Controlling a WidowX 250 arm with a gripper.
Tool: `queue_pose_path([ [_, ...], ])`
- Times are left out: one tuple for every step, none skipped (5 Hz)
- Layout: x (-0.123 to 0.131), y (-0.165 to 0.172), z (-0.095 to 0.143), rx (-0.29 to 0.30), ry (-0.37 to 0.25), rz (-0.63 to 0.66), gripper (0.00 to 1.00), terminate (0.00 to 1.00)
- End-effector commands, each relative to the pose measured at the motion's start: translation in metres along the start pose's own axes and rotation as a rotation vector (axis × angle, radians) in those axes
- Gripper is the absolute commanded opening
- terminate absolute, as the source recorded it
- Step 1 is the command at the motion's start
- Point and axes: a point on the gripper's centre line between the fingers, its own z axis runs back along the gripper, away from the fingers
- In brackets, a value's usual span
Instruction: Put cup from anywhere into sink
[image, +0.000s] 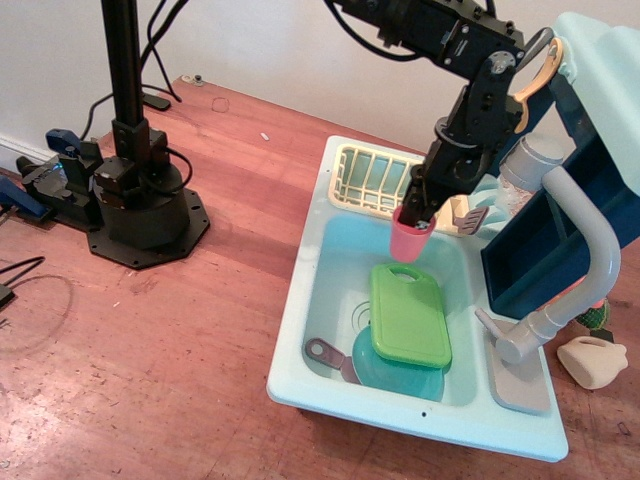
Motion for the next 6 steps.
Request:
queue_pose_path([
  [-0.016,0.006,0.01,-0.016,-0.039,-0.002,1.0,0.0],
  [-0.016,0.011,0.016,-0.009,-0.051,-0.025,1.0,0.0],
  [-0.011,0.018,0.025,0.014,-0.064,-0.045,1.0,0.0],
  [-0.011,0.028,0.037,0.042,-0.043,-0.049,1.0,0.0],
  [-0.011,0.028,0.037,0.042,-0.043,-0.049,1.0,0.0],
  [-0.011,0.028,0.037,0.042,-0.043,-0.049,1.0,0.0],
])
